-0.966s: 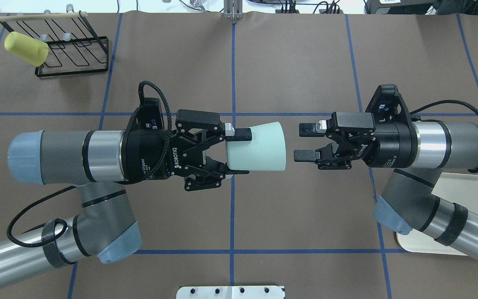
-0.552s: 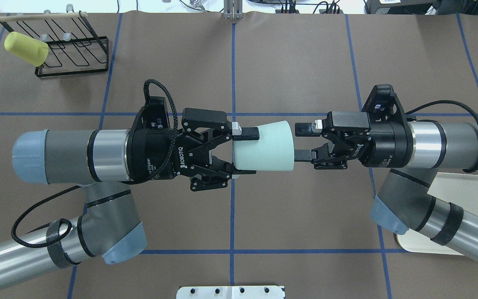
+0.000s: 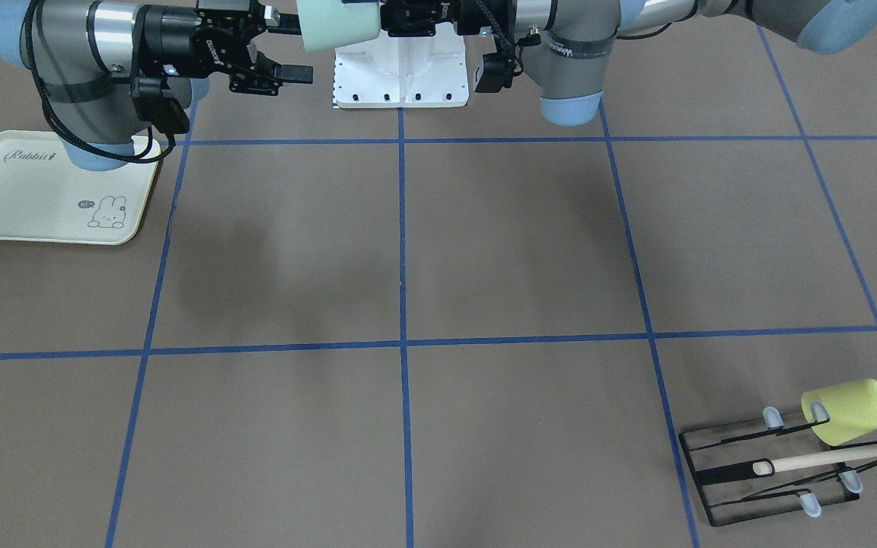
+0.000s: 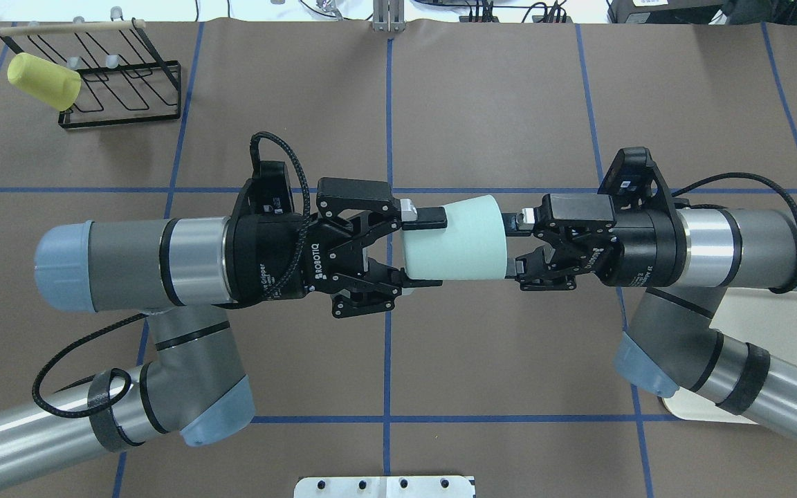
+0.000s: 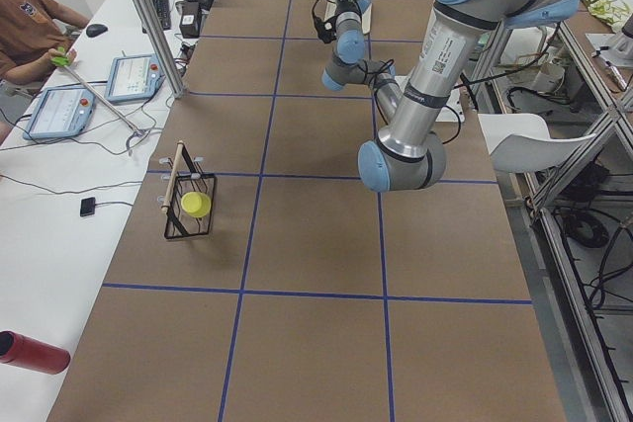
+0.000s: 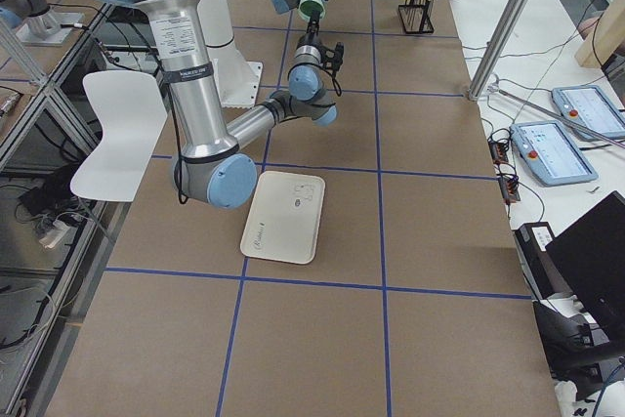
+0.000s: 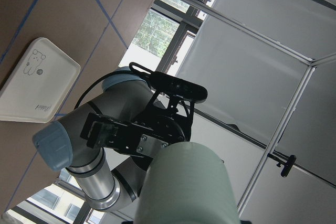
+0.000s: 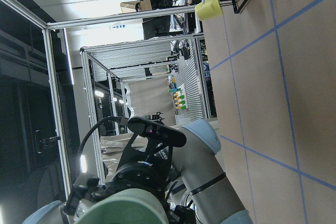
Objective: Left arm grabs green cup and hands to right arm on tray
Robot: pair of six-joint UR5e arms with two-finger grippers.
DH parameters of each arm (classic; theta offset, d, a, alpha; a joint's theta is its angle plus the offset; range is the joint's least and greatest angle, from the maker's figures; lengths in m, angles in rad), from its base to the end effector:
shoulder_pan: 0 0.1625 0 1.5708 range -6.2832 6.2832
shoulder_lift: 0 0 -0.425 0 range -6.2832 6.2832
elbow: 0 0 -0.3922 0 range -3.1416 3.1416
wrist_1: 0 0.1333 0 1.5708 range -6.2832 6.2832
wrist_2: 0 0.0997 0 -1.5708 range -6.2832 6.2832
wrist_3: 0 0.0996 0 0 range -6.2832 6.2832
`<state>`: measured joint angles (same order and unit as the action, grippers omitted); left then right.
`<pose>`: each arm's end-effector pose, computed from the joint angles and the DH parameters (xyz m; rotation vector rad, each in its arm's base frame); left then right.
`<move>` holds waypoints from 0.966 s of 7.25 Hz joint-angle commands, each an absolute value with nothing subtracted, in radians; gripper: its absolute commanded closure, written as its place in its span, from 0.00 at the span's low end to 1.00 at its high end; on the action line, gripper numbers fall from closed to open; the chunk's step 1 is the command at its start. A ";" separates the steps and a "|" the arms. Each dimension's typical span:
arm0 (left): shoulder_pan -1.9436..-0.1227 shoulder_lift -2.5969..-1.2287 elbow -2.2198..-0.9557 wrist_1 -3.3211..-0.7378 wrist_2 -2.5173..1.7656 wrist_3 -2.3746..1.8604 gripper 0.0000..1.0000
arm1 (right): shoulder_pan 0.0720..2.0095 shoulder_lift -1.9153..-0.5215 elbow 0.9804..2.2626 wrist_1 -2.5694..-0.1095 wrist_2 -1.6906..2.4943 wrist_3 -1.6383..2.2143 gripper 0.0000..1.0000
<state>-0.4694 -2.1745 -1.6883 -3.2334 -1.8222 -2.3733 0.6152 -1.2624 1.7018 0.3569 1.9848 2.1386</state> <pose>0.4233 -0.3364 0.1148 -0.5107 2.3186 -0.3196 -0.3353 -0.3511 0.2657 -0.1411 -2.2827 0.1210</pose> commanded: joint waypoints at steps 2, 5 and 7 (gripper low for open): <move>-0.466 -2.195 -1.668 -3.232 -1.813 -2.373 1.00 | 0.597 -1.264 1.704 0.379 1.985 2.138 0.14; -0.456 -2.200 -1.643 -3.235 -1.813 -2.370 1.00 | 0.595 -1.267 1.704 0.391 1.988 2.141 0.56; -0.431 -2.197 -1.641 -3.235 -1.813 -2.372 1.00 | 0.597 -1.267 1.707 0.391 1.988 2.140 0.59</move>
